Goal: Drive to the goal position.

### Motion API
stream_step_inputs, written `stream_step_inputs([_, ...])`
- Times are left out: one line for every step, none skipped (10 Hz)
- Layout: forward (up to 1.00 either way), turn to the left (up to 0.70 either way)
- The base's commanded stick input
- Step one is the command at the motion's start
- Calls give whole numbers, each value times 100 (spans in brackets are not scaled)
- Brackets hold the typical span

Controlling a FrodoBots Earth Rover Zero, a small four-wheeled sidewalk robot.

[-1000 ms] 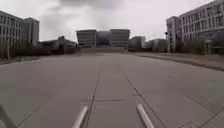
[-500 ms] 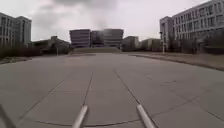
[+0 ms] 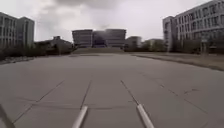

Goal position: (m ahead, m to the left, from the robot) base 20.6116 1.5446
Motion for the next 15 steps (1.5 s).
stream_step_inputs([100, 0])
stream_step_inputs([100, 0])
stream_step_inputs([100, 0])
stream_step_inputs([100, 0])
stream_step_inputs([100, 0])
stream_step_inputs([100, -14])
stream_step_inputs([100, -27])
stream_step_inputs([100, -27])
stream_step_inputs([100, -27])
stream_step_inputs([100, -27])
stream_step_inputs([100, -27])
stream_step_inputs([100, -27])
stream_step_inputs([100, -27])
stream_step_inputs([100, -27])
stream_step_inputs([100, -27])
